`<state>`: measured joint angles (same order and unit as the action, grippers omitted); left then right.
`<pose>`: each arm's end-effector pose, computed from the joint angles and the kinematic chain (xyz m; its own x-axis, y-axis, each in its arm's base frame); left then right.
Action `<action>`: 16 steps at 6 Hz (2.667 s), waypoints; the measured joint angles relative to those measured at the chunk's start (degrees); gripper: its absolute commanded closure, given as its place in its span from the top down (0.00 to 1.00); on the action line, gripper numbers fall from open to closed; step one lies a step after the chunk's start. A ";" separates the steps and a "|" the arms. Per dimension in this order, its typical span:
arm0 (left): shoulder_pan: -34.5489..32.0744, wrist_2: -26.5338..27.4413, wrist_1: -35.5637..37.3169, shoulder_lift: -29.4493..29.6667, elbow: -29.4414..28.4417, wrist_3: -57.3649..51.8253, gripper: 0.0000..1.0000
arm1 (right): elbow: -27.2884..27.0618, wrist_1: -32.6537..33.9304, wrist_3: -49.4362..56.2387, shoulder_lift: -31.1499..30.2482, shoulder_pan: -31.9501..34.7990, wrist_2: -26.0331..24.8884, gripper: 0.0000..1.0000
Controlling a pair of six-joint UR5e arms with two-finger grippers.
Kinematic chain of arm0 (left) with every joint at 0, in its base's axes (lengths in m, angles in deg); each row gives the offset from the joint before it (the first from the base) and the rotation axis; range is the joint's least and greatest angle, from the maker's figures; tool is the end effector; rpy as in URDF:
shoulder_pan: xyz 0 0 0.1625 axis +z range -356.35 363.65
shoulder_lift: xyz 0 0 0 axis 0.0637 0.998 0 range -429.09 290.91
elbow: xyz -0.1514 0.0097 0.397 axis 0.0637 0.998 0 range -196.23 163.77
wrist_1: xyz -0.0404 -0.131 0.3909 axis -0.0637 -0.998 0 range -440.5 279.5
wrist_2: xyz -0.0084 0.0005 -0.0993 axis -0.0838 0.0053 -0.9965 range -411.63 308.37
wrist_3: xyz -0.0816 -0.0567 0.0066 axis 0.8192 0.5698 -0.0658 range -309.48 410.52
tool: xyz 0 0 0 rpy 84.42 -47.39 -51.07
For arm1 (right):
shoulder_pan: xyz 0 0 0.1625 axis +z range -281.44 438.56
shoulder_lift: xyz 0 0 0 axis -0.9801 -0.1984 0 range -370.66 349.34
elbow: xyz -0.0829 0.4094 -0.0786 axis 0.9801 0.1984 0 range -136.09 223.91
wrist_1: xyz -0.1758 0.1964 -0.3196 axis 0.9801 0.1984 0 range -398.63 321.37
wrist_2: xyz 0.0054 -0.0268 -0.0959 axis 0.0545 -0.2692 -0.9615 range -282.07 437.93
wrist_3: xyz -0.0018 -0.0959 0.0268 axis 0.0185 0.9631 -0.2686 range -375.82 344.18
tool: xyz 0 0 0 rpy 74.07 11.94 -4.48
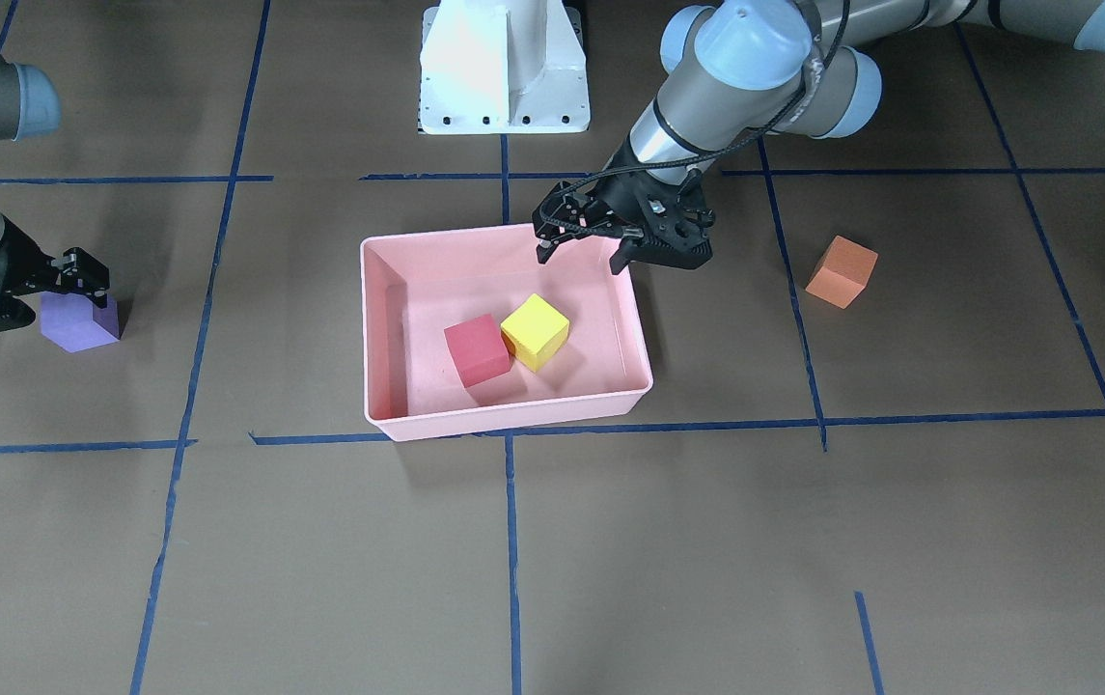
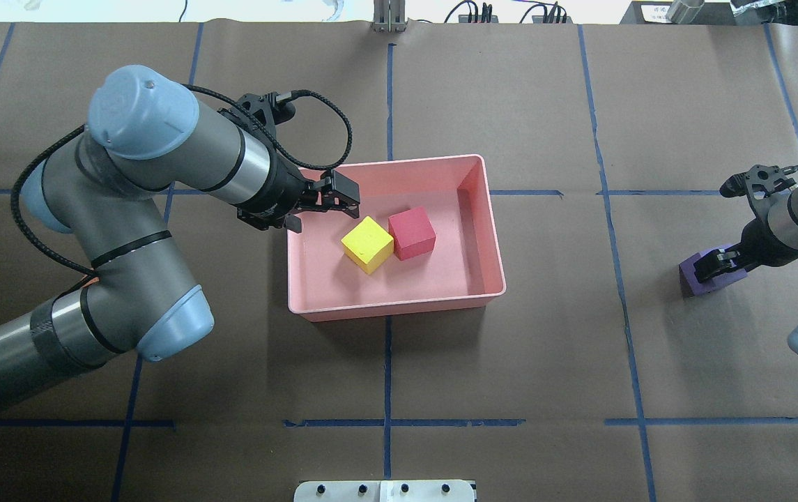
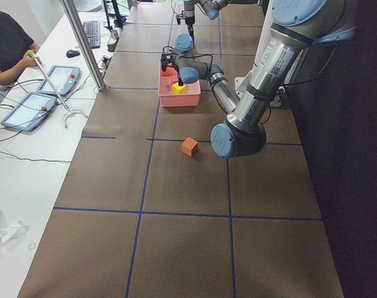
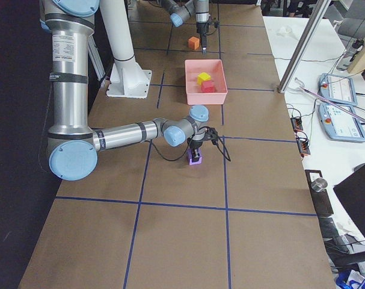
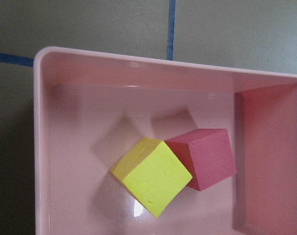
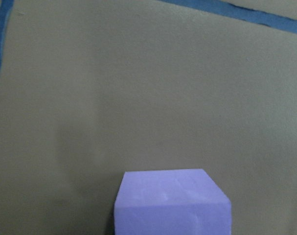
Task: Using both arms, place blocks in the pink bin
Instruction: 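Withdraw the left gripper while the right gripper carries the purple cube into the bin, then grasp the orange cube with the left gripper while the right gripper withdraws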
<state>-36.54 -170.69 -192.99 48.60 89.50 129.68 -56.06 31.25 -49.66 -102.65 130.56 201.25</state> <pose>0.4053 -0.4537 0.2138 0.3486 -0.0794 -0.9339 0.1626 0.9864 -0.0232 -0.2463 -0.4431 0.5593 0.7170 -0.2096 0.6648 0.1731 0.9774 0.1215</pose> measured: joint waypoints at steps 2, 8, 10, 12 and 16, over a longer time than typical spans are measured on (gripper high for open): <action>-1.14 0.07 0.10 -10.11 5.54 -4.24 0.98 | -5.22 0.34 -0.95 0.92 0.33 0.22 0.00; -4.51 0.12 -0.01 -26.04 7.47 -18.32 0.99 | -9.59 22.68 -31.80 33.05 -10.56 -4.76 0.23; -5.00 0.70 0.15 -27.01 7.71 -19.39 0.99 | -7.23 21.80 -38.17 35.67 -18.03 -11.90 1.00; -5.00 1.96 0.28 -28.95 6.62 -33.56 1.00 | -4.59 19.13 -40.75 35.68 -21.33 -16.27 1.00; -4.11 1.81 -0.05 -28.03 1.79 -48.46 1.00 | -4.51 18.13 -40.88 35.22 -19.83 -17.61 1.00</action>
<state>-40.66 -168.88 -193.05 20.57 91.29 81.22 -60.57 49.38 -90.54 -67.43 110.73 183.64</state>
